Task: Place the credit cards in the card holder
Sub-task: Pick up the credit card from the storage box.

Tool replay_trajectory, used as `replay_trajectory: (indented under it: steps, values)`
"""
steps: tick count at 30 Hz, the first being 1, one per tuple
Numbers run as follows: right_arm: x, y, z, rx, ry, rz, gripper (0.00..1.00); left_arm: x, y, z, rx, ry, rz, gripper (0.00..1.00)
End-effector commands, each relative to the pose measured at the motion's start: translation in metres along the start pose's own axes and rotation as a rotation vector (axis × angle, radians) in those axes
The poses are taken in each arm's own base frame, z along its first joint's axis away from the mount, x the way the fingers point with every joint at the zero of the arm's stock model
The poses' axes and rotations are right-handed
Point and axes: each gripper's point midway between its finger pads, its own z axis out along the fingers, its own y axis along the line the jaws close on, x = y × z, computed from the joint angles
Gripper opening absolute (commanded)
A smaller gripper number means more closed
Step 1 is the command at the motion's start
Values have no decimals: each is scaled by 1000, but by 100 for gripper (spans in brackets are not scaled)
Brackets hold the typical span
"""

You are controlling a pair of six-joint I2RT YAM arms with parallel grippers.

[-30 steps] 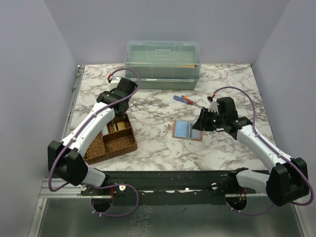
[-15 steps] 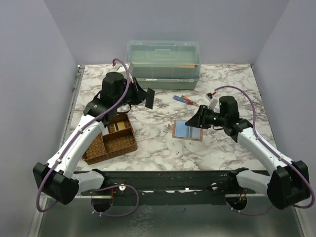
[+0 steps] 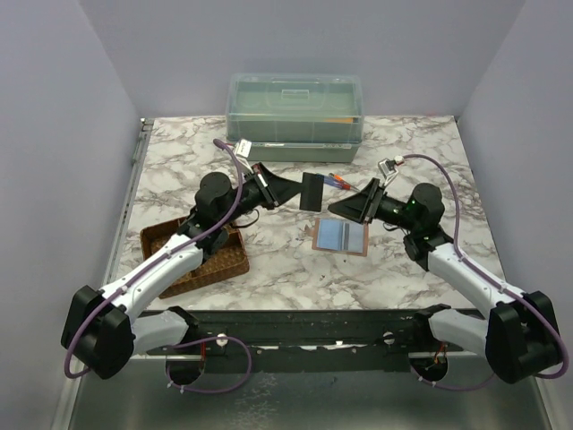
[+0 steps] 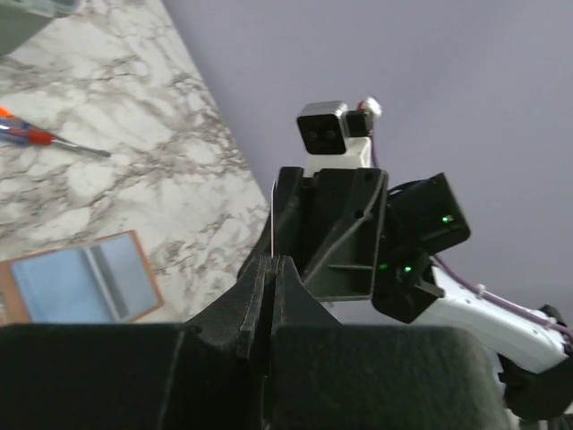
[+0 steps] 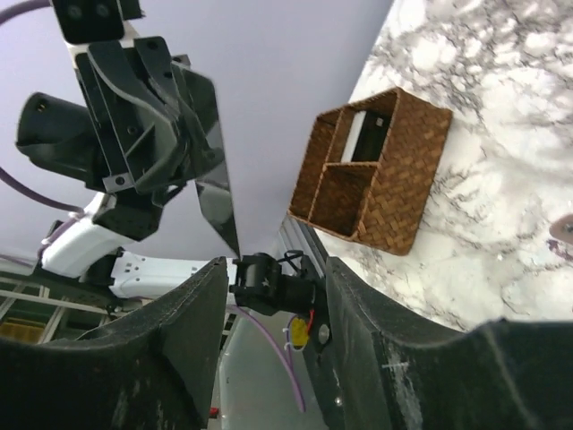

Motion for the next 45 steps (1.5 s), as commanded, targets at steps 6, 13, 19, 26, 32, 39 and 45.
replay_trajectory:
  steps: [6, 13, 19, 26, 32, 39, 45]
  values:
    - [-2, 31, -1, -141, -30, -18, 49, -9, -40, 10, 172, -90, -63, 0]
    - [-2, 42, -6, -200, -54, -19, 44, -4, -37, 16, 171, -92, -81, 0]
    - [-2, 44, -8, -220, -69, -10, 41, 0, -38, 21, 182, -83, -97, 0]
    - [-6, 47, -10, -233, -100, -10, 28, 10, -37, 24, 188, -63, -105, 0]
    - [-9, 45, -11, -221, -133, -13, 15, 16, -35, 25, 187, -51, -113, 0]
    - [-8, 17, -9, -83, -141, 3, 0, 31, -17, 25, 131, -12, -153, 16]
    - [8, -56, -34, 233, -79, -13, 0, 55, 45, 13, -189, 70, -117, 60]
